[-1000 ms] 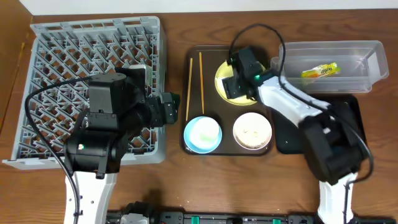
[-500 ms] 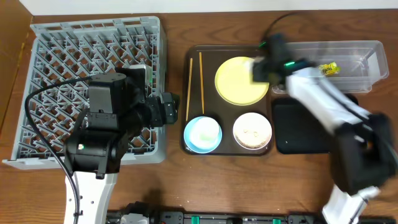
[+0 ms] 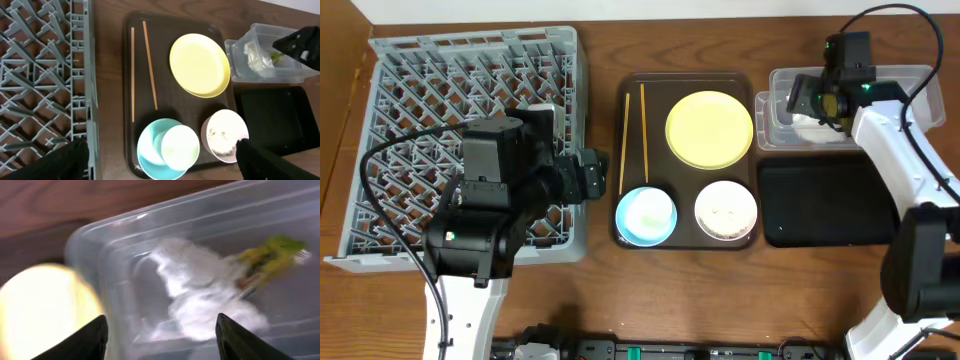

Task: Sort waste into correct bins and load items into the dishwasher
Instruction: 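Carry the tissue and wrapper right and drop them into the clear bin, then grasp the white bowl with rice using the right gripper, then tip the white bowl over the black tray to pour out the rice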

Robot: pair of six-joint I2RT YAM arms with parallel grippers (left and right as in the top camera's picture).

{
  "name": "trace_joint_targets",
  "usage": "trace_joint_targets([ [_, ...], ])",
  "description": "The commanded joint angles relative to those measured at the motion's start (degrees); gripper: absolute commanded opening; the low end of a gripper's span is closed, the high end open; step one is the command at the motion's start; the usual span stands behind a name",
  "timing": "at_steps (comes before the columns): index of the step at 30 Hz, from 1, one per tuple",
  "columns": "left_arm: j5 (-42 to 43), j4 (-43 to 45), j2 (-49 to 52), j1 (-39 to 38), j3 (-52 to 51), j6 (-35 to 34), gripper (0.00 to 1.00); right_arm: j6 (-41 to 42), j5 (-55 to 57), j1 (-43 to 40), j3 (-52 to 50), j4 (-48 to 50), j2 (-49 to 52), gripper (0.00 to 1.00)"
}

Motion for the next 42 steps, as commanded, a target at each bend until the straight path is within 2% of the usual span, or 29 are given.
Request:
trace_joint_targets([
  [1,0.7,0.0,-0.1,0.2,1.0,0.3,0.95,-6.1,-21.1,2.8,0.3,-4.1,-8.9,0.6],
  [3,0.7,0.0,-0.1,0.2,1.0,0.3,0.95,-6.4,-24.3,6.6,0.3,-10.7,-11.4,0.56],
  [6,0.7,0.0,-0.1,0.2,1.0,0.3,0.95,-6.4,-18.3,15.4,-0.2,-22.7,-11.4,0.48],
  [8,0.7,0.0,-0.1,0.2,1.0,0.3,0.95,-5.6,-13.4,21.5,-2.0,-25.3,-10.3,0.47],
  [13,0.7,0.0,-0.1,0.2,1.0,0.3,0.95,1.3,-1.8,31.3,-7.6,-22.6,-6.4,0.48],
  [16,0.7,0.0,-0.1,0.2,1.0,0.3,0.95,-2.3,-1.7,35.5,-10.8,-16.7,-2.5,0.48],
  [18,0.7,0.0,-0.1,0.2,1.0,0.3,0.95,-2.3,0.3,36.5,-11.0,-16.0,0.0,0.46],
  [23,0.7,0.0,-0.1,0.2,1.0,0.3,0.95,-0.2,2.4,35.7,-11.0,-15.7,2.8,0.02],
  [26,0.7,0.0,-0.1,0.2,1.0,0.3,0.95,0.2,0.9,35.4,-10.4,-15.8,1.5,0.01],
  [31,0.7,0.0,-0.1,0.2,1.0,0.3,0.95,-1.9,-17.9,33.0,-9.5,-12.3,-6.5,0.01],
  [34,0.7,0.0,-0.1,0.2,1.0,0.3,0.95,-0.6,-22.6,29.3,-9.5,-10.3,-12.0,0.01],
  [38,0.7,0.0,-0.1,0.2,1.0,0.3,0.95,0.1,-24.6,19.7,-9.6,-14.1,-17.8,0.01],
  [42,0.7,0.0,-0.1,0.2,1.0,0.3,0.95,-4.9,-31.6,7.6,-12.0,-17.8,-18.2,0.01],
])
